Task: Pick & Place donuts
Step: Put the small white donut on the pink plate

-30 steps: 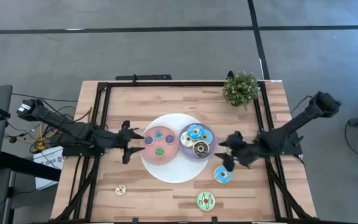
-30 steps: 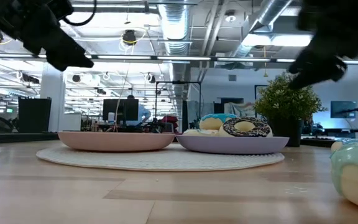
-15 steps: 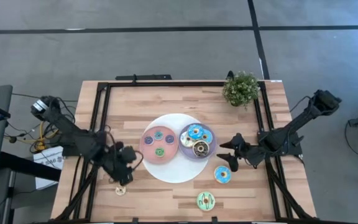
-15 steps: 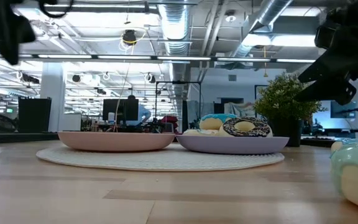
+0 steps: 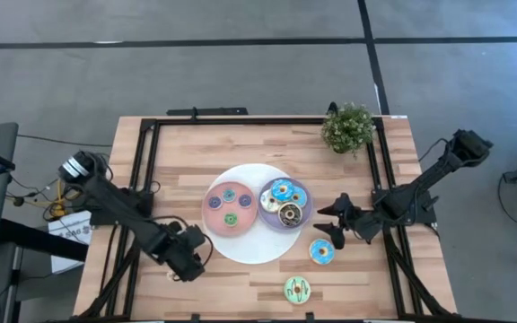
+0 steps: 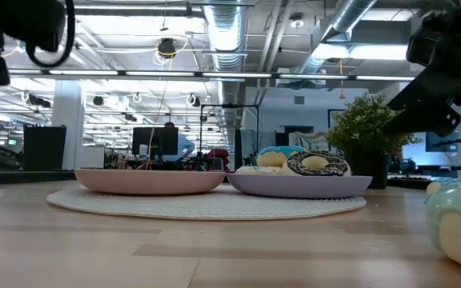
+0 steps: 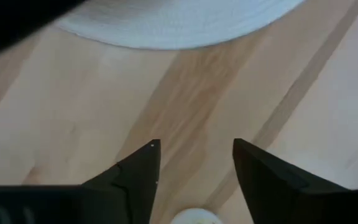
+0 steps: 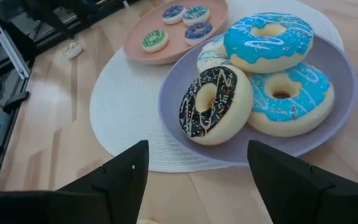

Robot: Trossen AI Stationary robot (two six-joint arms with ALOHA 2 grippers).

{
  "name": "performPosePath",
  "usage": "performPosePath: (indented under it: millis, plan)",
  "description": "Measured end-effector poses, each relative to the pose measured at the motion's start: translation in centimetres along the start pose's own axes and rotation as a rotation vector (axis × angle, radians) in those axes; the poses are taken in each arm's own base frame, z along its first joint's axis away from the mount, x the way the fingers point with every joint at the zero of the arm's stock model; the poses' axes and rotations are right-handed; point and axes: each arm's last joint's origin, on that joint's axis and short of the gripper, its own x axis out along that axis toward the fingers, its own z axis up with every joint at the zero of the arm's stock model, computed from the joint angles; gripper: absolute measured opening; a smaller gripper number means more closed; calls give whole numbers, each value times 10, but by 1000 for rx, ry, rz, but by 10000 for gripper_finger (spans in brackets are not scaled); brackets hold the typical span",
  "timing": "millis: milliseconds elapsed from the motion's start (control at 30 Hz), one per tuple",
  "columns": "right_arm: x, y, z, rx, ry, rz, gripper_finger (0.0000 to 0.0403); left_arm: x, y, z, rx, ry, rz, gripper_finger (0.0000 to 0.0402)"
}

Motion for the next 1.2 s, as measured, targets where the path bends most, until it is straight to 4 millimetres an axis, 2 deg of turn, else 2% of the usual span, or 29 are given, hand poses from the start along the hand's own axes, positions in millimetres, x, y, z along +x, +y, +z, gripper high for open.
performPosePath:
  millis: [233,400,567,833,1033,1200]
  plan:
    - [2,-2,3,21,-8,-4,265,16,0,0,54,191,15,262]
    - [2,-2,3,21,-7,-3,265,14,1,-2,-30,185,41,296]
    - [2,-1,3,21,7,11,265,12,4,-14,-203,254,108,302]
    - [2,-1,3,29,9,14,265,6,-1,-42,-373,240,140,303]
    - [2,0,2,41,21,34,265,12,2,-57,-450,219,130,303]
    - [2,1,3,59,23,38,265,18,5,-60,-469,218,118,303]
